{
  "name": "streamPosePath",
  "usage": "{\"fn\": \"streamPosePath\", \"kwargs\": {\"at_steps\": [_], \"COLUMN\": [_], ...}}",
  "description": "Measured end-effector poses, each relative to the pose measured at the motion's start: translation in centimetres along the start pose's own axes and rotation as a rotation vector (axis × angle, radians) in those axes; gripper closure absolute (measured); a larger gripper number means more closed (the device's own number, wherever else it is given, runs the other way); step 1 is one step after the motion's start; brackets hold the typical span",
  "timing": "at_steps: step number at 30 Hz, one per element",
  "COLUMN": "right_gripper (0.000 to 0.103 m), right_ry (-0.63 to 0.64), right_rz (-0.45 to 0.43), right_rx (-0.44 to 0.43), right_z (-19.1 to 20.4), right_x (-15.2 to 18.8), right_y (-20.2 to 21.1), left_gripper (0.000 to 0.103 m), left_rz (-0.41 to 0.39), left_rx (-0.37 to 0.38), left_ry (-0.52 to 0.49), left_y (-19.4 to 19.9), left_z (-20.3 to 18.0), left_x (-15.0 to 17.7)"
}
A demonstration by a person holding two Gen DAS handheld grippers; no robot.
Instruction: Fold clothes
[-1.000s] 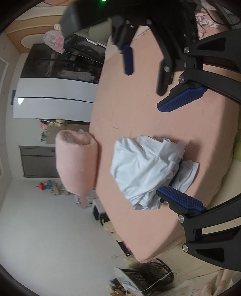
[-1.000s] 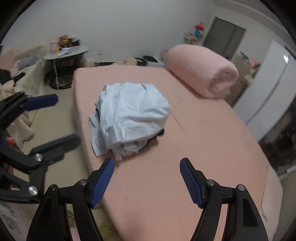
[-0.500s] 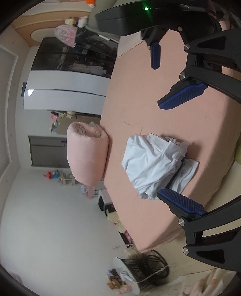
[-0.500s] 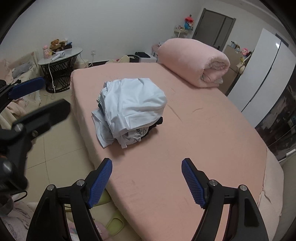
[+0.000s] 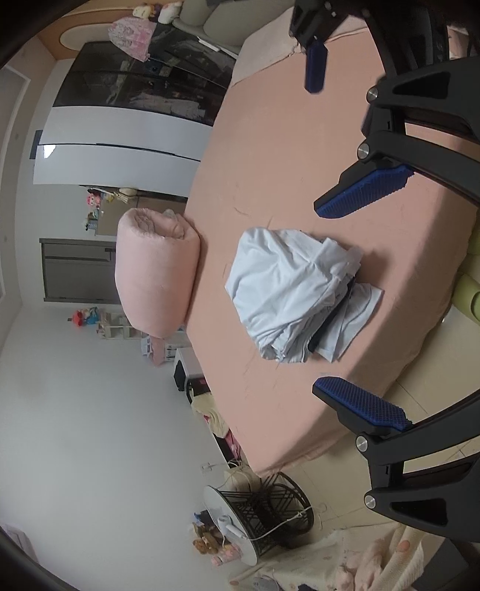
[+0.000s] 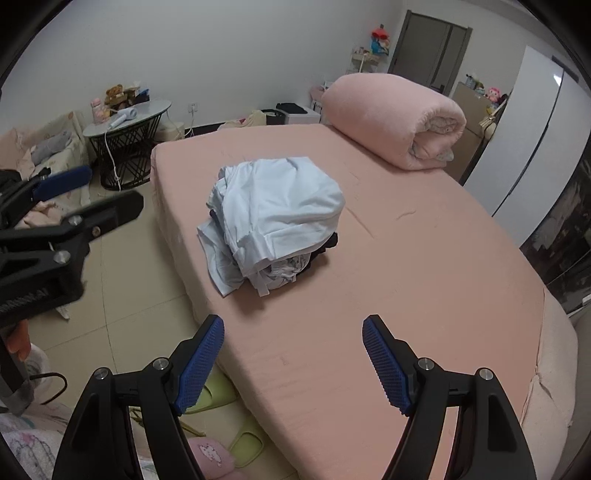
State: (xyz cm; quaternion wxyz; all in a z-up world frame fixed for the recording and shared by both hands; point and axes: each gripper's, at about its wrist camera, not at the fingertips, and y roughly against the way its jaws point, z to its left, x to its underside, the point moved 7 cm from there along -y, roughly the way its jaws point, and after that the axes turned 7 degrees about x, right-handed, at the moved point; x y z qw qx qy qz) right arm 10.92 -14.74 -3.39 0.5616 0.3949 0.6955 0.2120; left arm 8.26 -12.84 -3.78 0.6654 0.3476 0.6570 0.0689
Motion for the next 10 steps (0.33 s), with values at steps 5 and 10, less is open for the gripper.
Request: {"fn": "streamPosePath", "kwargs": {"at_steps": [5,10], "right_gripper": [0.026,0.026], "right_ry": [-0.016,-0.006], "right_rz": [0.014,0.015], "right_rx": [0.004,-0.005], "right_z": [-0.3,0.1], "right_x": [0.0,-0.1], "right_y": [-0.2,-0.2], "left_gripper": [0.015,0.015], "left_rz": [0.038,0.046], "left_rx": [0.025,0.041], "left_ry": [-0.014,-0.043], "left_y": [-0.6,-0.7], "left_z": [-0.6,-1.5], "left_x": [0.5,0.7]}}
